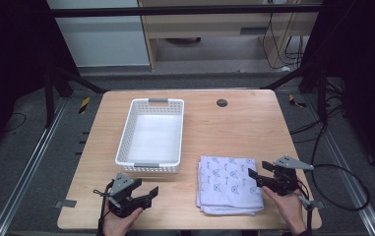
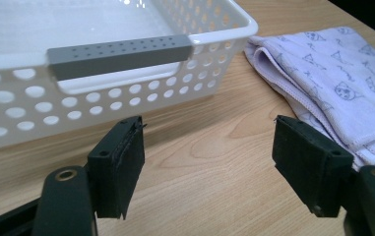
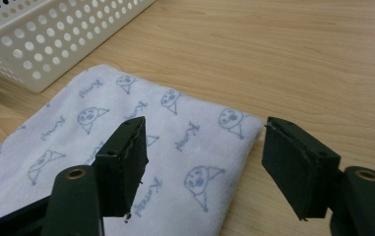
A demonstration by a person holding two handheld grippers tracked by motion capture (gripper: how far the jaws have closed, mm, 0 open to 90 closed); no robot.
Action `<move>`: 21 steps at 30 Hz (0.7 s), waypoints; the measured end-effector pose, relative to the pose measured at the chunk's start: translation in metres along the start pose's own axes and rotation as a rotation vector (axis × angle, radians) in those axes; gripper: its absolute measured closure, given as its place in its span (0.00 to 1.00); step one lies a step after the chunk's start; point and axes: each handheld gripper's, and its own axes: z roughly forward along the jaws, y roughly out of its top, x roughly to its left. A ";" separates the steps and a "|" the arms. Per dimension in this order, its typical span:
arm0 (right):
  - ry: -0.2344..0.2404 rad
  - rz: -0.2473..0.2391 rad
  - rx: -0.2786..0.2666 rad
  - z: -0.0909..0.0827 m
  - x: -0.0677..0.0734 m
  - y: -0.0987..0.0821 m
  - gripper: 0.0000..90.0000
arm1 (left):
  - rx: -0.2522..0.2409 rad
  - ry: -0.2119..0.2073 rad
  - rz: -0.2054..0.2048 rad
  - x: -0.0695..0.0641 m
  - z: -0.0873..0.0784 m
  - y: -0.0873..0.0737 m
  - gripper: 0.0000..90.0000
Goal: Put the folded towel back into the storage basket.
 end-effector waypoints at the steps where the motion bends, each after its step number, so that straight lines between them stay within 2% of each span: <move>1: -0.002 -0.002 -0.002 0.001 0.000 0.000 0.39 | 0.003 -0.005 0.000 -0.001 0.001 0.001 0.30; 7: 0.004 -0.012 0.011 0.006 -0.002 0.007 0.39 | 0.010 -0.035 0.013 -0.008 0.005 0.007 0.33; 10: 0.002 -0.017 0.016 0.006 -0.002 0.011 0.39 | 0.013 -0.035 0.018 -0.010 0.006 0.008 0.34; 16: 0.006 0.002 -0.009 0.007 -0.005 0.021 0.39 | 0.019 -0.055 0.038 -0.019 0.008 0.013 0.37; 20: 0.014 0.017 -0.034 0.006 -0.008 0.028 0.39 | 0.032 -0.075 0.058 -0.029 0.014 0.016 0.38; 21: 0.002 0.013 -0.036 0.007 -0.009 0.030 0.39 | 0.039 -0.083 0.071 -0.035 0.018 0.017 0.38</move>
